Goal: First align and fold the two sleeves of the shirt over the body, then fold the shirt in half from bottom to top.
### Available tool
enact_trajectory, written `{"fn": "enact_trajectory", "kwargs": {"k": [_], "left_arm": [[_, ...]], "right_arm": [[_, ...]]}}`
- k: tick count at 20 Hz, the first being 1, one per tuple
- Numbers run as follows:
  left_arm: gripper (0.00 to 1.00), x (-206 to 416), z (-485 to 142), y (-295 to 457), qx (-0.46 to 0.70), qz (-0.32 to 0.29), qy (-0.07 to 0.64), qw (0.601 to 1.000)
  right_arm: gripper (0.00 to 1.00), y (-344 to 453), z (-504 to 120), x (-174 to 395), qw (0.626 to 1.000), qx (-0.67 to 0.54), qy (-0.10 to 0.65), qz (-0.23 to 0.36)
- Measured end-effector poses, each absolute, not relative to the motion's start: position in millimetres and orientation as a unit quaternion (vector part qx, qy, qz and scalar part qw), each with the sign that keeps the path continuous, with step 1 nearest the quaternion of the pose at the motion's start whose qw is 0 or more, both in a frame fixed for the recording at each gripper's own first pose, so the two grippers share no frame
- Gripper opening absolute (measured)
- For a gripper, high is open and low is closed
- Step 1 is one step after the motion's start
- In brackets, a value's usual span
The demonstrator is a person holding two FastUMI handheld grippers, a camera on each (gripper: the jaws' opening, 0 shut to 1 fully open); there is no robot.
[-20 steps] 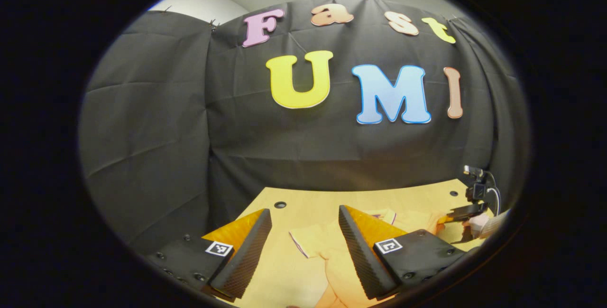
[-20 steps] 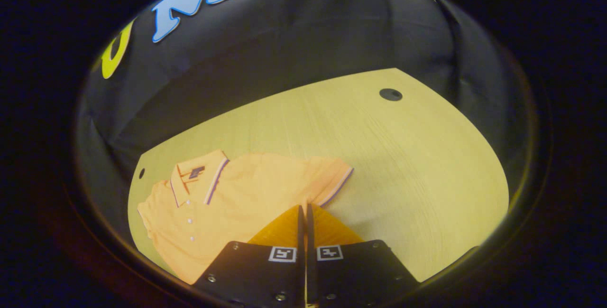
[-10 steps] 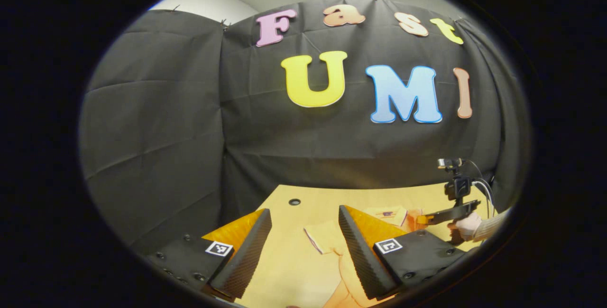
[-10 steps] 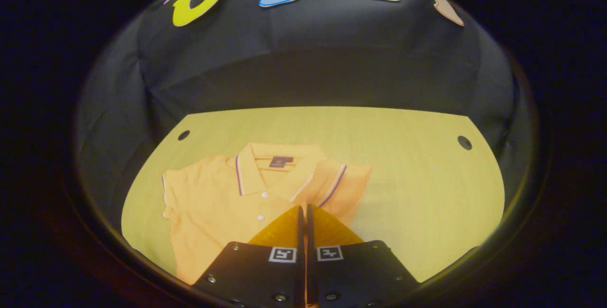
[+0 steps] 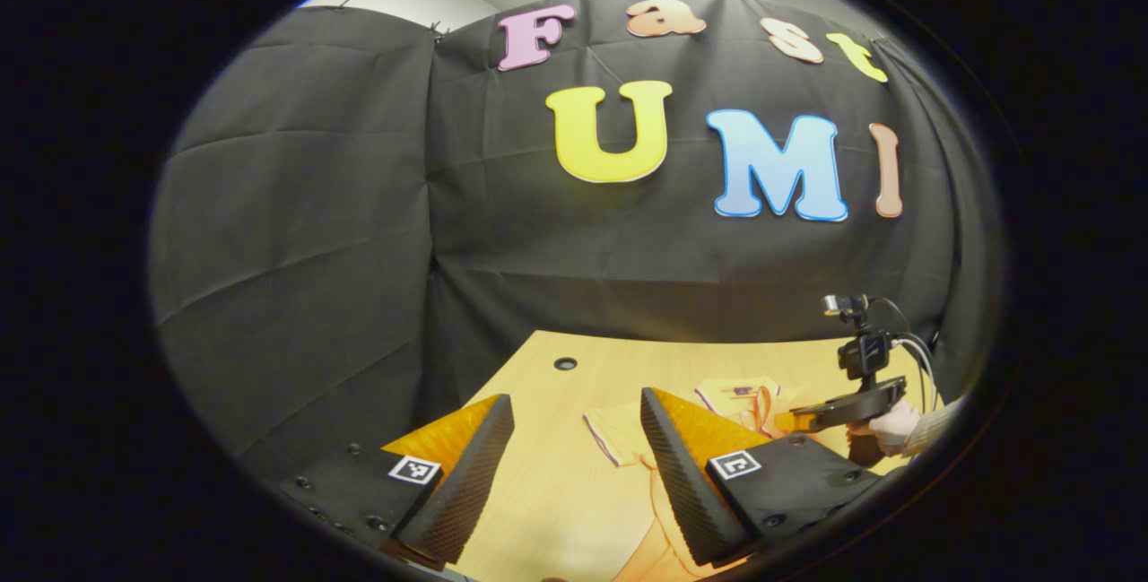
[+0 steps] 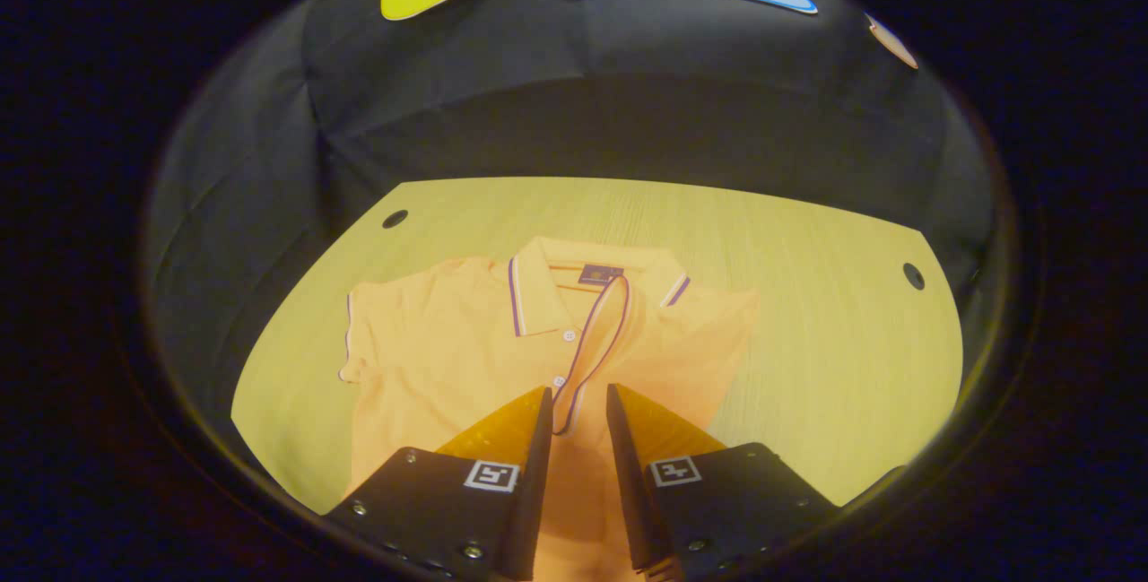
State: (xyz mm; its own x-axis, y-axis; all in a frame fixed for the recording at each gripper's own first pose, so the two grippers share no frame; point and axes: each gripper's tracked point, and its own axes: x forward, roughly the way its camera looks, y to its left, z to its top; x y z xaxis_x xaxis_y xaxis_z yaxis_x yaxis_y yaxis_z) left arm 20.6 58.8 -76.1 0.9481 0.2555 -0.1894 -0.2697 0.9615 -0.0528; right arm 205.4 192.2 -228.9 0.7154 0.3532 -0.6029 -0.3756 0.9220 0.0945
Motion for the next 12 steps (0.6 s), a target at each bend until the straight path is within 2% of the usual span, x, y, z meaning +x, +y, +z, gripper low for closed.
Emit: {"fn": "enact_trajectory", "kwargs": {"k": [6,12], "left_arm": [[0.94,71,-140,57,-0.046,0.086,0.12,0.988],[0.94,167,-216,37,-0.06,0.041,0.177,0.981]], "right_arm": [[0.39,176,-183,188,0.941,0.007,0.282,0.187],[0.39,150,-139,143,0.953,0.049,0.25,0.164]]}}
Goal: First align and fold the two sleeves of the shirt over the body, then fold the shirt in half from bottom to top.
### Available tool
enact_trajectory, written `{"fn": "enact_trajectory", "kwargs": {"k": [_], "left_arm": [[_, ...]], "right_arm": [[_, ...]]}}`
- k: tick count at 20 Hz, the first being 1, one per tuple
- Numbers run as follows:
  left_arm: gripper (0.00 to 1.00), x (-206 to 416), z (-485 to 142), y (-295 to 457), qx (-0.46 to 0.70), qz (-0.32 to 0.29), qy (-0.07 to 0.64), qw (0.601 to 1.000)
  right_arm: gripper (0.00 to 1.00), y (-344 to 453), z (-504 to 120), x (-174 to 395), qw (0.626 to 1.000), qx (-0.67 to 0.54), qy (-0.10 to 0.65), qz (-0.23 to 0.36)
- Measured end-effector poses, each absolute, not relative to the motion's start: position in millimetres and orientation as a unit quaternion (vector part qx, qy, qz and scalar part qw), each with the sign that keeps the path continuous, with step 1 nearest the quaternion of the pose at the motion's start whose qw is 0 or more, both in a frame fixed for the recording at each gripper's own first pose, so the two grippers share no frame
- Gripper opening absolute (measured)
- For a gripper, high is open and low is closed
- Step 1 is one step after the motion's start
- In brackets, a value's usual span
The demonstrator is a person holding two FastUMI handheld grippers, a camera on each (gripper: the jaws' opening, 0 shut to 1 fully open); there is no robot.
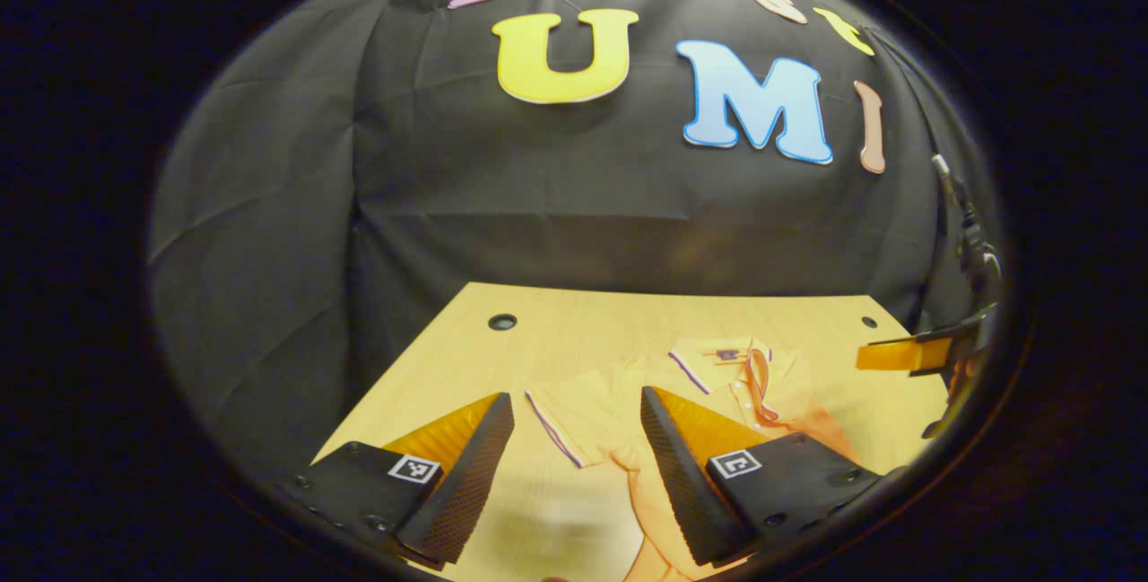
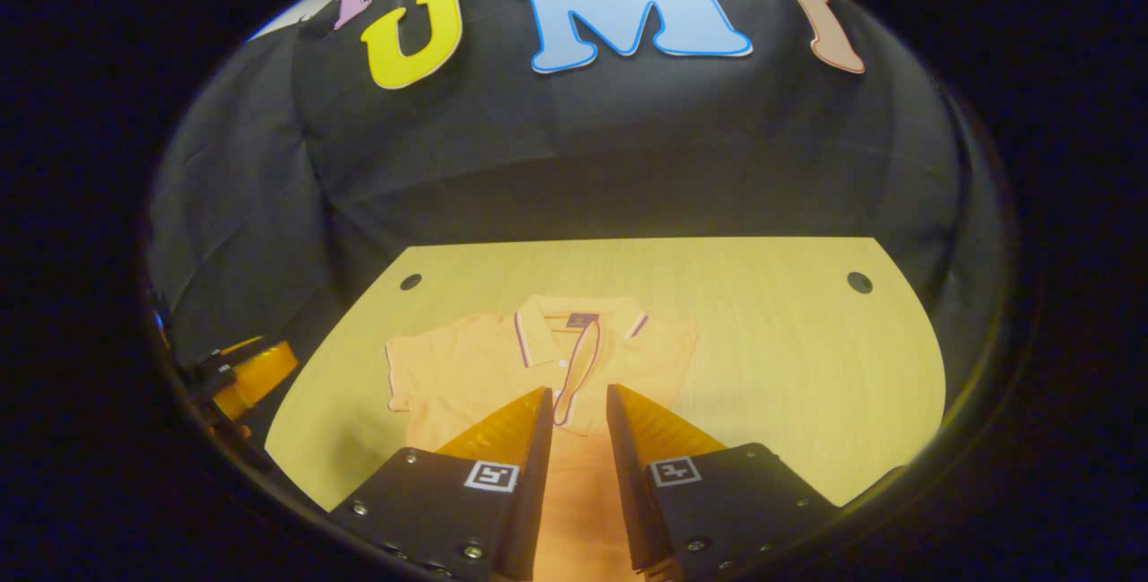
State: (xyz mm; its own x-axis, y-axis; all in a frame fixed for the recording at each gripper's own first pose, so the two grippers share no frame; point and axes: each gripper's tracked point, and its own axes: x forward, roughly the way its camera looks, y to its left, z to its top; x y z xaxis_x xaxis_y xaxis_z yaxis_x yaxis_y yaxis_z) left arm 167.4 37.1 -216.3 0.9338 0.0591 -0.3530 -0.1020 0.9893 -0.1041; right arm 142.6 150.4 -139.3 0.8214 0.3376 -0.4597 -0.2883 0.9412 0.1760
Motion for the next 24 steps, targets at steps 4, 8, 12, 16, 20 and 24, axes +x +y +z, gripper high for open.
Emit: {"fn": "enact_trajectory", "kwargs": {"k": [4,8,12,16,20,24], "left_arm": [[0.94,208,-279,34,-0.064,0.032,0.223,0.972],[0.94,231,-338,34,-0.067,0.039,0.274,0.959],[0.95,240,-373,33,-0.062,0.04,0.31,0.948],[0.95,247,-393,32,-0.058,0.051,0.323,0.943],[0.96,248,-394,27,-0.058,0.058,0.322,0.943],[0.46,253,-392,17,-0.051,0.058,0.319,0.945]], "right_arm": [[0.39,120,-116,114,0.961,0.07,0.229,0.134],[0.39,86,-101,90,0.969,0.085,0.215,0.091],[0.39,59,-100,75,0.97,0.1,0.215,0.051],[0.38,46,-106,66,0.969,0.106,0.221,0.03],[0.38,44,-109,63,0.968,0.114,0.223,0.024],[0.38,39,-110,62,0.967,0.118,0.225,0.02]]}}
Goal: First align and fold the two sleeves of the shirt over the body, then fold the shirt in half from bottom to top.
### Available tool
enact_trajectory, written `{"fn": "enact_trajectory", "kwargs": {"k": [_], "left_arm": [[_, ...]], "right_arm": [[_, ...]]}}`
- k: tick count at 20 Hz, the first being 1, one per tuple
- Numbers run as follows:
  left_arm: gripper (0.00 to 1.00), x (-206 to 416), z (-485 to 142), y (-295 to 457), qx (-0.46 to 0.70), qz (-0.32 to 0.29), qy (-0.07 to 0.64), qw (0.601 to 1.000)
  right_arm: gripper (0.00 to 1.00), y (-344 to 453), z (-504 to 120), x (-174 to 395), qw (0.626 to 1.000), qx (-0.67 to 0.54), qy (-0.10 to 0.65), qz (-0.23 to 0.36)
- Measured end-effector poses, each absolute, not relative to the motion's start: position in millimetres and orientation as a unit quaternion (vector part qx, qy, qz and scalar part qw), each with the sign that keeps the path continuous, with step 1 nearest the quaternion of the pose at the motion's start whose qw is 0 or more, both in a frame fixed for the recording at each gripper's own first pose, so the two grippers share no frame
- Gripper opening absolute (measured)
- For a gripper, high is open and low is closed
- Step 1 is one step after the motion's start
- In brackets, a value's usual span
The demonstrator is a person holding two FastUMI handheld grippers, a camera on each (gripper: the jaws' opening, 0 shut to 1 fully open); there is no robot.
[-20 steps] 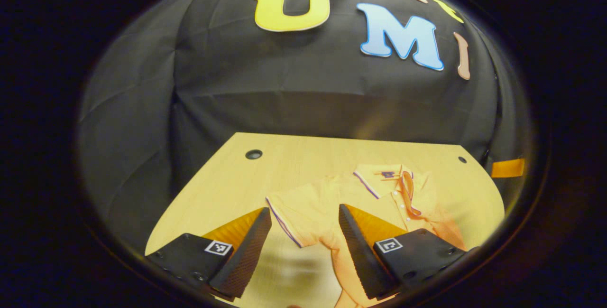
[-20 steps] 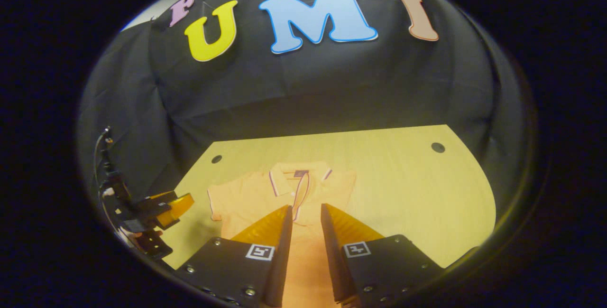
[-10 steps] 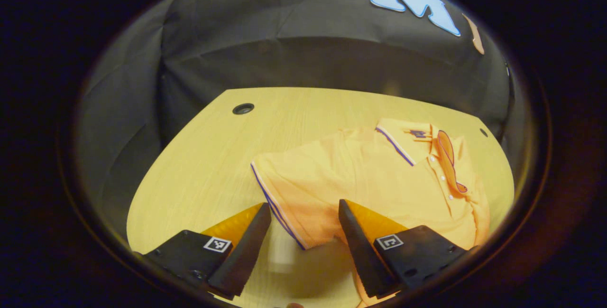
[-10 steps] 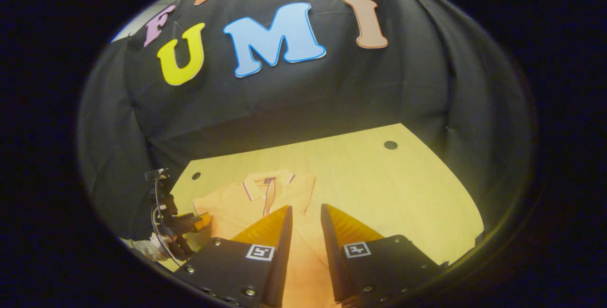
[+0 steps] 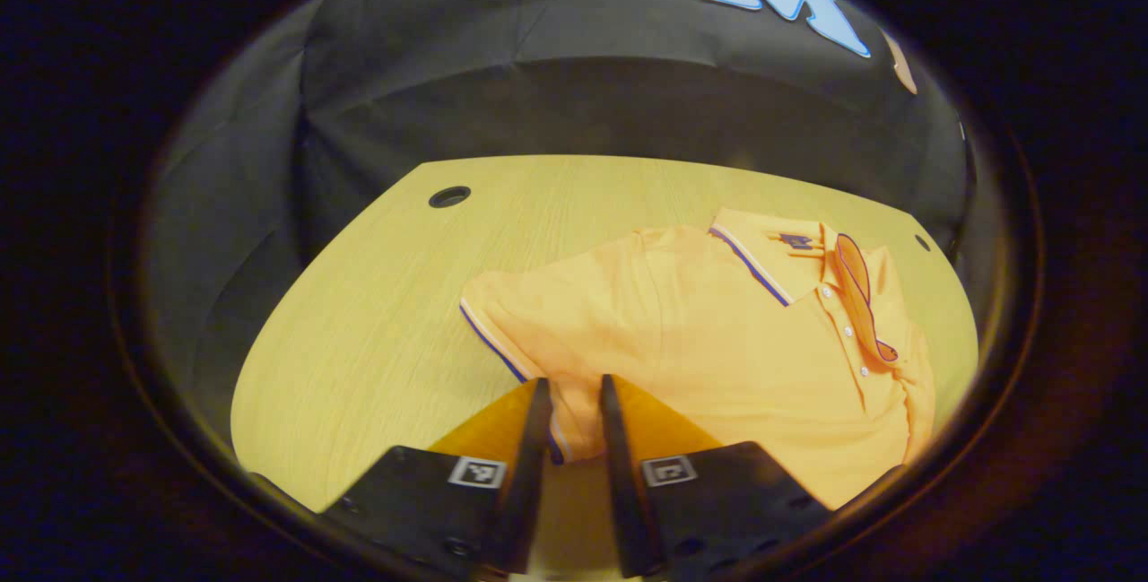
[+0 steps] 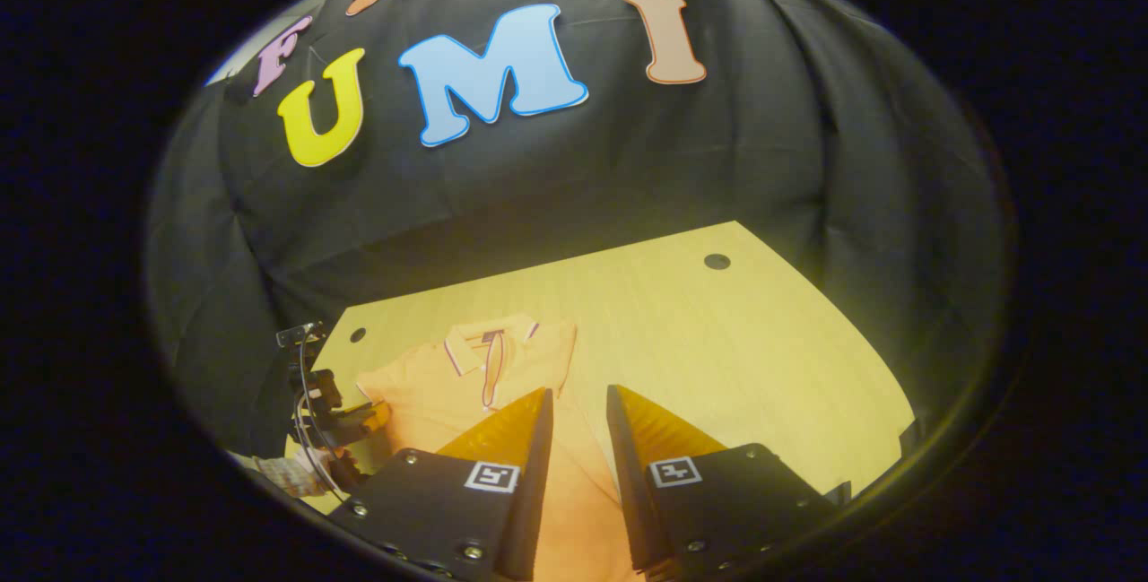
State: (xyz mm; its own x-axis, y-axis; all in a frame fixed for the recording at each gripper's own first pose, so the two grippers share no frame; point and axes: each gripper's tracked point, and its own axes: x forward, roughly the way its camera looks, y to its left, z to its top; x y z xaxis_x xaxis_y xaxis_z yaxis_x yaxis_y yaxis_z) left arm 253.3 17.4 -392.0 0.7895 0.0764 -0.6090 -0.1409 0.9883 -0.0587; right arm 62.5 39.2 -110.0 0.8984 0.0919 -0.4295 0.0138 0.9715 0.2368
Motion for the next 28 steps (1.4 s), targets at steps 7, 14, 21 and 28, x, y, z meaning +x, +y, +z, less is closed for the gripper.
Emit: {"fn": "enact_trajectory", "kwargs": {"k": [7,14,21,28], "left_arm": [[0.12,255,-386,16,-0.02,0.062,0.326,0.943],[0.12,267,-339,-9,0.016,0.032,0.28,0.959],[0.12,281,-293,-107,0.044,-0.058,0.237,0.969],[0.12,281,-296,-198,0.069,-0.13,0.24,0.959]], "right_arm": [[0.38,35,-112,56,0.966,0.124,0.226,0.018],[0.39,23,-120,50,0.963,0.143,0.227,0.007],[0.39,10,-124,34,0.962,0.154,0.225,-0.003],[0.39,-18,-132,11,0.96,0.172,0.218,-0.035]]}}
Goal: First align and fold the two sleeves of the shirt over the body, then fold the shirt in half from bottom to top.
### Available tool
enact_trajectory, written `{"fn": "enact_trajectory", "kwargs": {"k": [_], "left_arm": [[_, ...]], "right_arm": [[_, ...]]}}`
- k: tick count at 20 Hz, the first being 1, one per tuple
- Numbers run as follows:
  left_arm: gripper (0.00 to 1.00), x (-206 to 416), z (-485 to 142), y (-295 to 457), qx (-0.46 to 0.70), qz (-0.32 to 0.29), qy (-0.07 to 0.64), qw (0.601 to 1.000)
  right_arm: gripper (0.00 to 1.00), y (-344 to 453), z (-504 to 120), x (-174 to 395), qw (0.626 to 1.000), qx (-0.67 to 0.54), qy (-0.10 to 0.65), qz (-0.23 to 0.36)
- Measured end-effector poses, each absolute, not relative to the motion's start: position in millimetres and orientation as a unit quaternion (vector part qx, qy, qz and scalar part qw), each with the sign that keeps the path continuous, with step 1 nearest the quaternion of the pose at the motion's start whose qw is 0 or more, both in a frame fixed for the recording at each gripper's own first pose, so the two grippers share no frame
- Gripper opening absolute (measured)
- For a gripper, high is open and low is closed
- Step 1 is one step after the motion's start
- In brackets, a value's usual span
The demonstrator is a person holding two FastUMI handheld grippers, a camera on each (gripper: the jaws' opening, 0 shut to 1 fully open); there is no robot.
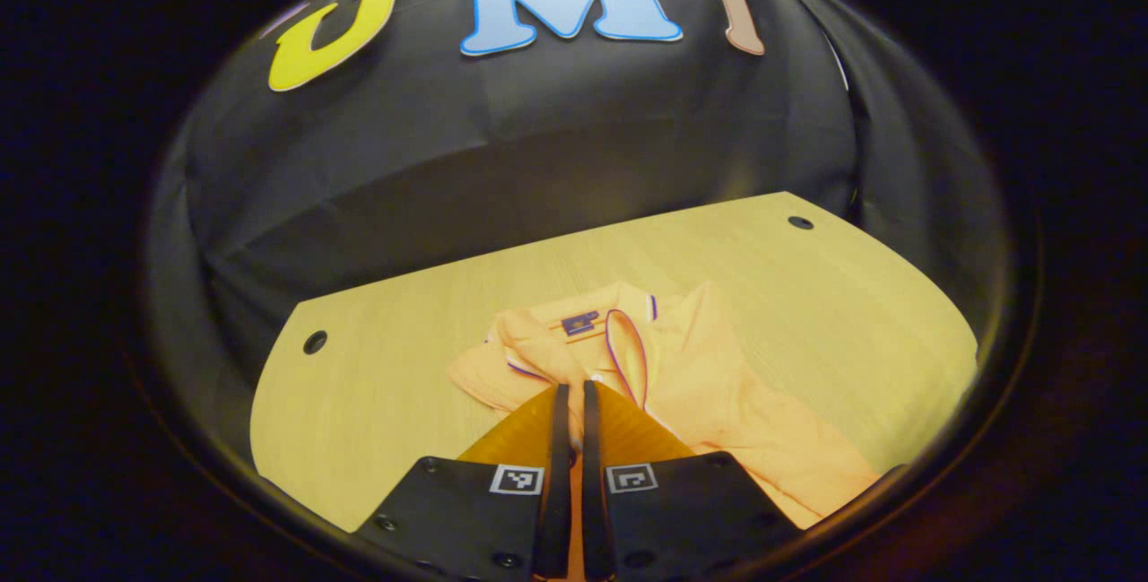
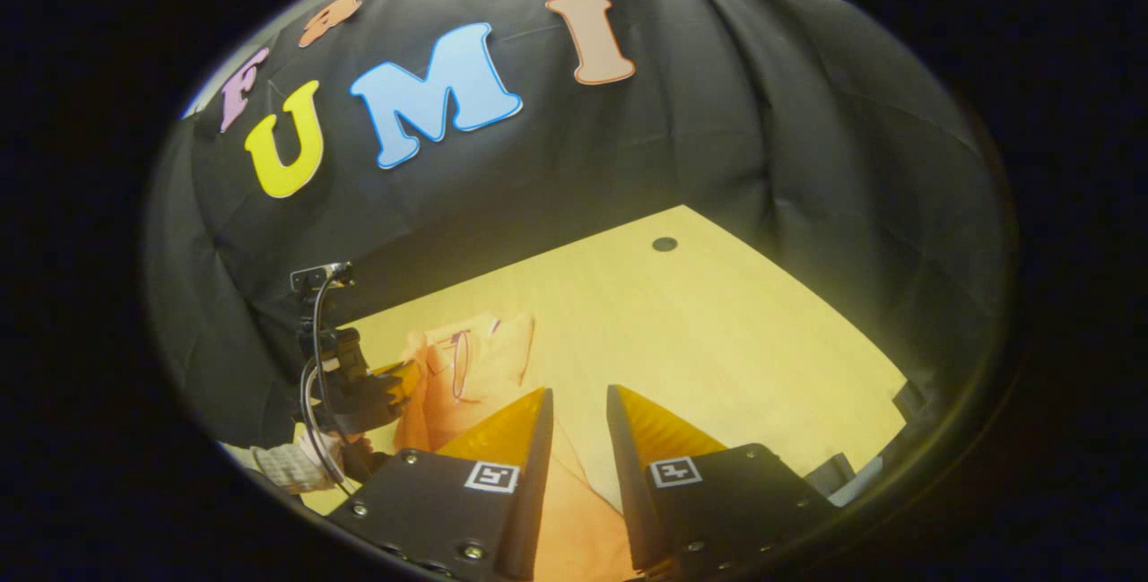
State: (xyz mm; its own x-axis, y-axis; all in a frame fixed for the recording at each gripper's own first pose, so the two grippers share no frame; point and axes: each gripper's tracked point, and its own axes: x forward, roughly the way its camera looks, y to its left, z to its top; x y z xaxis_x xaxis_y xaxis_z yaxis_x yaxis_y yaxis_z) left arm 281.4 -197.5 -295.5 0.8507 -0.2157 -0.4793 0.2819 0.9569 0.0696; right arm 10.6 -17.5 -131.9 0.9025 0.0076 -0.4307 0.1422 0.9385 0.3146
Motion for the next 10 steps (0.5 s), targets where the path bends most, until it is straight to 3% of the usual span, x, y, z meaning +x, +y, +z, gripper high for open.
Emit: {"fn": "enact_trajectory", "kwargs": {"k": [2,4,5,6,7,9,10], "left_arm": [[0.11,280,-300,-209,0.068,-0.139,0.25,0.956],[0.39,274,-304,-220,0.057,-0.152,0.26,0.952],[0.59,272,-304,-223,0.057,-0.152,0.259,0.952],[0.67,270,-303,-223,0.056,-0.151,0.259,0.952],[0.86,268,-301,-224,0.053,-0.151,0.261,0.952],[0.95,262,-300,-221,0.049,-0.146,0.265,0.952],[0.94,260,-299,-218,0.046,-0.143,0.265,0.952]], "right_arm": [[0.38,-27,-135,3,0.959,0.175,0.219,-0.043],[0.39,-36,-138,-3,0.958,0.18,0.218,-0.051],[0.38,-39,-139,-5,0.957,0.183,0.218,-0.052],[0.38,-41,-142,-7,0.957,0.185,0.219,-0.054],[0.38,-43,-143,-8,0.956,0.186,0.22,-0.054],[0.38,-44,-148,-8,0.956,0.187,0.222,-0.05],[0.38,-42,-150,-8,0.956,0.186,0.222,-0.047]]}}
